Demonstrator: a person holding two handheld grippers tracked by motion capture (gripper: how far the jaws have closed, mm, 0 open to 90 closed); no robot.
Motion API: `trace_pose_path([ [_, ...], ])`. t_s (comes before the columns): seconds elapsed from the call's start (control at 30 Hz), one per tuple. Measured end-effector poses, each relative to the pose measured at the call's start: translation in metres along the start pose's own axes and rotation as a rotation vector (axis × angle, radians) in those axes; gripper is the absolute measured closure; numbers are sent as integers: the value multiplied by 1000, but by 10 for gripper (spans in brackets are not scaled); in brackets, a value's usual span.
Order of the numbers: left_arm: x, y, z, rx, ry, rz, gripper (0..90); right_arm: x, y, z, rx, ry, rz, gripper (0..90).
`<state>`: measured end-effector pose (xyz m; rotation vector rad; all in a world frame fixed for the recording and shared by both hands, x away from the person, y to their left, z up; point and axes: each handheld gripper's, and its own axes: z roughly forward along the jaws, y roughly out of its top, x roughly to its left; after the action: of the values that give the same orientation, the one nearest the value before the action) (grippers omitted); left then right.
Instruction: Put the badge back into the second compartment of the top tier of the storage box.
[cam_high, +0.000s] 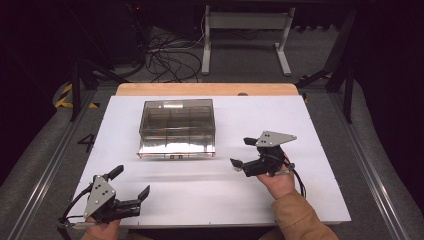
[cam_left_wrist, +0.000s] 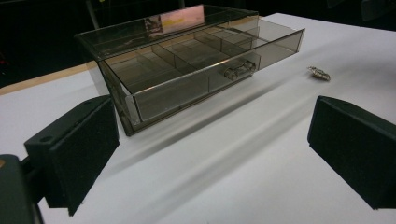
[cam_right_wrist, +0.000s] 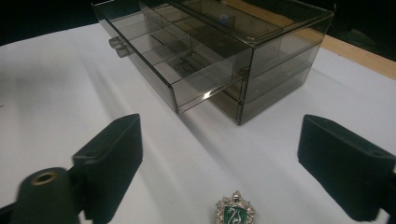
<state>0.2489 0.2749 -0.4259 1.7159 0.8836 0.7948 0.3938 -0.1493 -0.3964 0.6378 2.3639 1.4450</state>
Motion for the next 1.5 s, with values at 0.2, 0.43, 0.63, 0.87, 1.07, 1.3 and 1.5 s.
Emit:
trace_pose_path([
  [0.2, 0, 0, 0, 0, -1, 2, 28, -2, -1, 6, 43, 9, 36, 217],
  [0.43, 0, 0, 0, 1, -3, 2, 28, -5, -3, 17, 122, 13, 65, 248],
  [0.63, 0, 0, 0, 1, -3, 2, 28, -6, -5, 28, 188, -9, 64, 264],
  [0.87, 0, 0, 0, 3, -5, 2, 28, -9, -9, 36, 256, -37, 54, 282],
  [1.07, 0, 0, 1, 9, -9, 7, 30, -11, -11, 42, 304, -41, 52, 297],
  [1.3, 0, 0, 1, 10, -10, 7, 31, -13, -15, 48, 361, -41, 51, 321],
  [1.5, 0, 0, 1, 9, -8, 8, 31, -14, -18, 53, 404, -48, 53, 344],
])
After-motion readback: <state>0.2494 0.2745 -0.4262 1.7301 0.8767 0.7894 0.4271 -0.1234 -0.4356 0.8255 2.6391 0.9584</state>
